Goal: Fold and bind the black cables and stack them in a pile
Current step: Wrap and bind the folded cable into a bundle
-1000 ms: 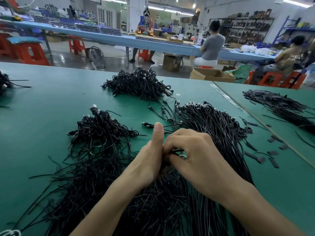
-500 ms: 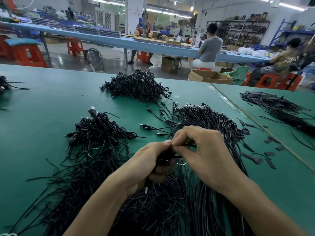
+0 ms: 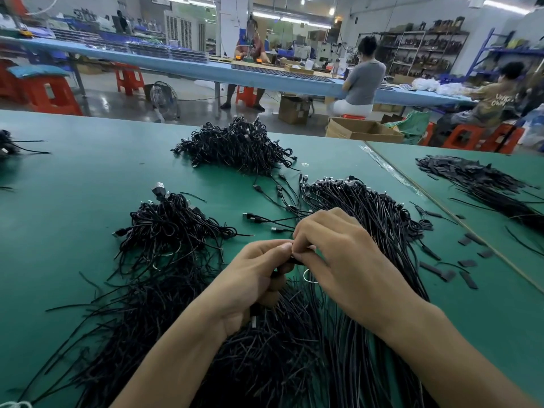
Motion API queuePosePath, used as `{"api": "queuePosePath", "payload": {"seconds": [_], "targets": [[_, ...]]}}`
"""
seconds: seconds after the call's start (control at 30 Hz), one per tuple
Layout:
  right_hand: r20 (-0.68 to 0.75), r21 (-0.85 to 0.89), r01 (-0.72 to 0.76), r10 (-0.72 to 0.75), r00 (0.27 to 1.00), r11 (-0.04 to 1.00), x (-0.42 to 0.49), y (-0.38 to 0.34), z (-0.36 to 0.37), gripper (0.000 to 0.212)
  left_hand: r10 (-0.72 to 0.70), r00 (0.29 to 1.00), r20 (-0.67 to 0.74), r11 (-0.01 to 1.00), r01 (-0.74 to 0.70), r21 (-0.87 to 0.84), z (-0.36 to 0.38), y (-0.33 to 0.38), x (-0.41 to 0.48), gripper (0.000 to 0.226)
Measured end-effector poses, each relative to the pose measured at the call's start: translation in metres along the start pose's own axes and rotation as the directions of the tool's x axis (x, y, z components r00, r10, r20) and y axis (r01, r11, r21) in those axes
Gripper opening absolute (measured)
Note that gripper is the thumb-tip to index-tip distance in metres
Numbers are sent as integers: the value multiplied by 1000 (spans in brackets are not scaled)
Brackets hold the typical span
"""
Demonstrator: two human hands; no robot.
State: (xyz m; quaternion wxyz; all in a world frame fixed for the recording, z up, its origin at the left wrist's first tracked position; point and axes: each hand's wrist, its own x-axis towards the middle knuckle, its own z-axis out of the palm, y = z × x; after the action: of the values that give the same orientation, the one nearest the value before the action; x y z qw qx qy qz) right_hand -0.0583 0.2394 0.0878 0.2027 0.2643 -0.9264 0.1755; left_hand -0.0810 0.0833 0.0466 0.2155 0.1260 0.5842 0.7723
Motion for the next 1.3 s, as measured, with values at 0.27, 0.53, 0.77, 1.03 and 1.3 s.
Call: {"api": "queuePosePath", "payload": {"seconds": [0.27,0.53,0.77,1.03,1.3], "targets": [[123,-53,-14,20,992,999,3,-2,-4,17,-25,1000,-18,1000,25,-4,-1,-2,0,43],[11,90,-80,80,997,993,6,-5,5,17,-36,996,-85,993,26,-115,0,-3,1,39],[10,71,29,-30,1000,997,5,-12,6,11,55,979,-197,990,-79,-115,3,-4,6,42],[70,-89,102,-96,993,991,7,-12,6,12,61,967,-248,995,-78,-60,2,-7,7,41],[-130,89,-23,34,991,996,7,0,0,16,192,973,-127,980,-183,76,-9,-7,7,28]]}}
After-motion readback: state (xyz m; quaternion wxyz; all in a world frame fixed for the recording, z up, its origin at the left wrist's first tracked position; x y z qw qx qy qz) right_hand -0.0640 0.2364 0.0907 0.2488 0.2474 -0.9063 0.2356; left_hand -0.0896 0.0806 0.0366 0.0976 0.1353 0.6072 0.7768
